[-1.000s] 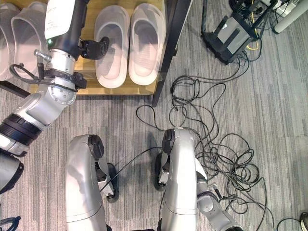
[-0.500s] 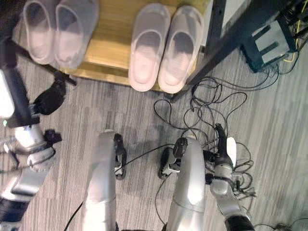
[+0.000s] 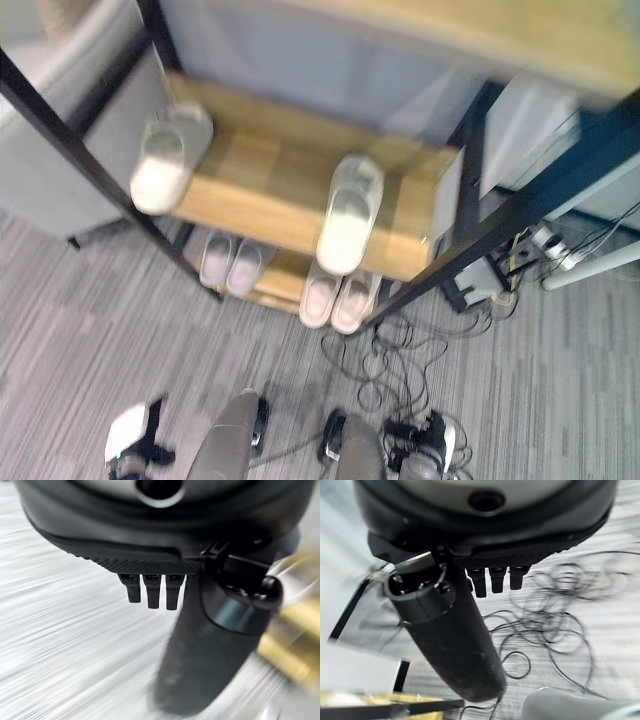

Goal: Arrange the slippers neatly on the shoe rack.

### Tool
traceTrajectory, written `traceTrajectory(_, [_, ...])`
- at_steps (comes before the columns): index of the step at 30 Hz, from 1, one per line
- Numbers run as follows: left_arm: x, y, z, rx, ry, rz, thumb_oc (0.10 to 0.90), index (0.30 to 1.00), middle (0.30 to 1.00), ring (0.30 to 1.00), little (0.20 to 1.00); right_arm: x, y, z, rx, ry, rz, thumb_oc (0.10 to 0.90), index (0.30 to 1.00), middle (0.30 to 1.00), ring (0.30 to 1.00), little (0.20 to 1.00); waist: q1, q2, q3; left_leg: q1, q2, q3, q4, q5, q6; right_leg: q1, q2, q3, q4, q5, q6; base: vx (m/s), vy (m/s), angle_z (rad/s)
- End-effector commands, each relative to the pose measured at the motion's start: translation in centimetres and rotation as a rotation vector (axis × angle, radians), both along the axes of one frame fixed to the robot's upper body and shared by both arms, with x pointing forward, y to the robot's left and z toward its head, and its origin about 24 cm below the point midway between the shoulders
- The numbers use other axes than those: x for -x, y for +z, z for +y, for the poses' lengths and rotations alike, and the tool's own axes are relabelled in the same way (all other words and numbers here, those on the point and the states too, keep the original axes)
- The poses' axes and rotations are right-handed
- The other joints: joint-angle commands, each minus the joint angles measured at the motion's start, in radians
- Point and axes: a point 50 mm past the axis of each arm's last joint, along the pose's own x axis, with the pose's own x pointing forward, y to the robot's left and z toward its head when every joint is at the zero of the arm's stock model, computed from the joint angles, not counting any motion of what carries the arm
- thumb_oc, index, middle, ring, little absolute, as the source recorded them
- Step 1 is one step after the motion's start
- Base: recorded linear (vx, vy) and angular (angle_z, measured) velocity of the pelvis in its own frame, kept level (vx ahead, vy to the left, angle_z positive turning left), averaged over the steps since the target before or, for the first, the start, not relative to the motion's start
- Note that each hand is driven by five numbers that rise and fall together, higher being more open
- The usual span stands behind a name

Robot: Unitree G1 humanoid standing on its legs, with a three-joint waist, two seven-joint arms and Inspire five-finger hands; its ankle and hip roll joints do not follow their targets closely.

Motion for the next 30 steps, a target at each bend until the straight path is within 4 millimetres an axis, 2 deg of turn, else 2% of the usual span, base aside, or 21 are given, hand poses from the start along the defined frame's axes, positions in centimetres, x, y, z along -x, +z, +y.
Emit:
traceTrajectory(1, [1.5,-0.4,-0.7,-0.07,-0.113,0.044,0.8,0.9,0.9,0.9,0.9,-0.3,2.0,-3.3,0.278,0.286,-0.022,0.8,0.9,0.9,0.9,0.9,-0.019,0.056,-0.072,0.378,0.139,-0.096,-0.647,0.275,-0.02,0.105,-0.082,0.106,-0.259,0.245,0.121,0.23,0.647,-0.48])
traceTrajectory(2, [1.6,-0.4,-1.1,-0.105,-0.17,0.028,0.8,0.9,0.9,0.9,0.9,-0.3,2.4,-3.5,0.342,0.299,-0.04,0.8,0.9,0.9,0.9,0.9,-0.027,0.061,-0.091,0.424,0.123,-0.089,-0.697,0.236,-0.035,0.138,-0.101,0.118,-0.321,0.269,0.13,0.28,0.833,-0.6])
traceTrajectory(3, [1.2,-0.4,-2.0,-0.073,-0.189,-0.003,0.8,0.9,0.9,0.9,0.9,-0.5,2.8,-3.9,0.374,0.305,-0.054,0.8,0.9,0.9,0.9,0.9,-0.031,0.065,-0.108,0.428,0.084,-0.084,-0.685,0.217,-0.038,0.177,-0.135,0.129,-0.384,0.355,0.152,0.17,0.53,-0.84])
traceTrajectory(5, [-0.1,0.1,-2.1,-0.062,-0.129,-0.082,0.8,0.9,0.9,0.9,0.9,-0.5,3.2,-4.4,0.419,0.323,-0.059,0.8,0.9,0.9,0.9,0.9,-0.054,0.063,-0.141,0.447,0.009,-0.094,-0.681,0.164,-0.02,0.204,-0.187,0.161,-0.453,0.454,0.161,0.1,0.484,-0.66])
traceTrajectory(7, [-1.8,0.9,-1.3,-0.06,-0.08,-0.161,0.8,0.9,0.9,0.9,0.9,-1.0,3.9,-4.9,0.447,0.32,-0.098,0.8,0.9,0.9,0.9,0.9,-0.085,0.068,-0.146,0.46,-0.041,-0.086,-0.663,0.123,0.014,0.191,-0.17,0.284,-0.427,0.526,0.144,-0.04,0.422,-0.1])
traceTrajectory(8, [-2.7,1.4,-1.1,-0.059,-0.073,-0.199,0.8,0.9,0.9,0.9,0.9,-1.1,4.0,-4.9,0.454,0.337,-0.096,0.8,0.9,0.9,0.9,0.9,-0.092,0.082,-0.139,0.471,-0.055,-0.088,-0.661,0.119,0.037,0.164,-0.121,0.348,-0.374,0.49,0.119,-0.14,0.44,0.23])
traceTrajectory(9, [-3.4,1.8,-1.1,-0.053,-0.064,-0.232,0.8,0.9,0.9,0.9,0.9,-1.6,4.4,-4.9,0.465,0.362,-0.124,0.8,0.9,0.9,0.9,0.9,-0.093,0.096,-0.129,0.479,-0.067,-0.076,-0.656,0.112,0.065,0.144,-0.06,0.361,-0.314,0.417,0.095,-0.13,0.423,0.15])
traceTrajectory(11, [-3.8,1.9,-1.1,-0.039,-0.047,-0.244,0.8,0.9,0.9,0.9,0.9,-2.3,4.8,-4.7,0.483,0.383,-0.149,0.8,0.9,0.9,0.9,0.9,-0.089,0.105,-0.124,0.489,-0.079,-0.061,-0.658,0.108,0.085,0.121,-0.021,0.332,-0.268,0.365,0.083,-0.07,0.242,-0.21])
traceTrajectory(12, [-4.1,2.1,-1.1,-0.038,-0.043,-0.254,0.8,0.9,0.9,0.9,0.9,-2.8,5.0,-4.3,0.503,0.421,-0.167,0.8,0.9,0.9,0.9,0.9,-0.083,0.114,-0.121,0.505,-0.093,-0.046,-0.665,0.106,0.102,0.109,0.009,0.276,-0.222,0.31,0.069,-0.02,0.301,-0.23])
traceTrajectory(13, [-4.4,2.1,-1.4,-0.045,-0.068,-0.252,0.8,0.9,0.9,0.9,0.9,-3.2,5.2,-3.7,0.564,0.517,-0.174,0.8,0.9,0.9,0.9,0.9,-0.077,0.126,-0.126,0.525,-0.123,-0.032,-0.684,0.115,0.128,0.106,0.077,0.201,-0.167,0.231,0.046,0.02,0.352,-0.23])
traceTrajectory(15, [-4.6,2.2,-1.6,-0.041,-0.07,-0.259,0.8,0.9,0.9,0.9,0.9,-3.0,5.7,-3.7,0.637,0.603,-0.18,0.8,0.9,0.9,0.9,0.9,-0.081,0.121,-0.136,0.552,-0.145,-0.028,-0.709,0.123,0.133,0.129,0.142,0.198,-0.18,0.193,0.04,0.07,0.173,-0.33])
traceTrajectory(16, [-4.6,2.2,-1.8,-0.014,-0.044,-0.276,0.8,0.9,0.9,0.9,0.9,-1.0,4.7,-2.9,0.67,0.61,-0.142,0.8,0.9,0.9,0.9,0.9,-0.08,0.123,-0.143,0.564,-0.154,-0.019,-0.723,0.129,0.135,0.147,0.155,0.193,-0.203,0.192,0.035,0.04,0.042,-0.25])
traceTrajectory(17, [-4.6,2.2,-1.8,-0.014,-0.044,-0.276,0.8,0.9,0.9,0.9,0.9,-1.0,4.7,-2.9,0.67,0.61,-0.142,0.8,0.9,0.9,0.9,0.9,-0.08,0.122,-0.143,0.565,-0.154,-0.019,-0.724,0.129,0.135,0.148,0.156,0.193,-0.204,0.192,0.035,0.05,0.005,-0.18])
traceTrajectory(18, [-3.8,2.1,-1.1,-0.017,0.028,-0.267,0.8,0.9,0.9,0.9,0.9,-4.0,10.5,-2.5,0.812,0.772,-0.406,0.8,0.9,0.9,0.9,0.9,-0.085,0.11,-0.157,0.577,-0.152,0.004,-0.747,0.138,0.13,0.166,0.146,0.172,-0.251,0.192,0.043,0.03,-0.056,-0.29])
traceTrajectory(19, [-3.7,2.1,-0.8,-0.017,0.045,-0.259,0.8,0.9,0.9,0.9,0.9,-4.6,12.6,-2.7,0.894,0.84,-0.472,0.8,0.9,0.9,0.9,0.9,-0.088,0.102,-0.161,0.577,-0.149,0.007,-0.754,0.142,0.13,0.166,0.148,0.182,-0.265,0.196,0.05,0.03,-0.055,-0.46])
traceTrajectory(20, [-3.6,2.0,-0.9,-0.014,0.044,-0.256,0.8,0.9,0.9,0.9,0.9,-4.4,12.7,-2.8,0.896,0.841,-0.466,0.8,0.9,0.9,0.9,0.9,-0.085,0.105,-0.164,0.579,-0.148,0.009,-0.757,0.143,0.13,0.167,0.149,0.183,-0.267,0.197,0.05,0.03,-0.092,-0.45])
traceTrajectory(24, [-2.2,1.0,-1.3,0.032,0.083,-0.176,0.8,0.9,0.9,0.9,0.9,-5.8,17.7,-2.2,1.161,1.089,-0.613,0.8,0.9,0.9,0.9,0.9,-0.083,0.081,-0.174,0.59,-0.138,0.015,-0.773,0.153,0.119,0.229,0.186,0.246,-0.366,0.175,0.039,0.06,-0.177,-0.2])
traceTrajectory(27, [-1.7,0.6,-1.5,0.043,0.107,-0.157,0.8,0.9,0.9,0.9,0.9,-6.2,19.1,-1.4,1.243,1.16,-0.662,0.8,0.9,0.9,0.9,0.9,-0.081,0.07,-0.173,0.587,-0.134,0.007,-0.751,0.152,0.107,0.253,0.201,0.26,-0.391,0.161,0.028,0.03,-0.132,-0.05])
traceTrajectory(28, [-2.0,0.8,-1.7,0.054,0.11,-0.169,0.8,0.9,0.9,0.9,0.9,-6.3,19.8,-1.1,1.26,1.175,-0.689,0.8,0.9,0.9,0.9,0.9,-0.081,0.067,-0.167,0.58,-0.133,0.006,-0.718,0.155,0.099,0.266,0.204,0.256,-0.401,0.158,0.022,-0.06,-0.219,0.11])
traceTrajectory(29, [-2.3,0.7,-2.2,0.081,0.126,-0.183,0.8,0.9,0.9,0.9,0.9,-6.7,20.9,-0.4,1.252,1.159,-0.767,0.8,0.9,0.9,0.9,0.9,-0.077,0.047,-0.137,0.501,-0.105,0.032,-0.561,0.233,0.056,0.29,0.196,0.241,-0.415,0.157,0.003,-0.08,-0.156,0.33])
traceTrajectory(30, [-2.4,0.7,-2.2,0.081,0.127,-0.185,0.8,0.9,0.9,0.9,0.9,-6.8,20.9,-0.4,1.252,1.158,-0.768,0.8,0.9,0.9,0.9,0.9,-0.082,0.049,-0.138,0.484,-0.104,0.027,-0.539,0.227,0.054,0.285,0.198,0.237,-0.414,0.158,0.002,-0.13,-0.166,0.5])
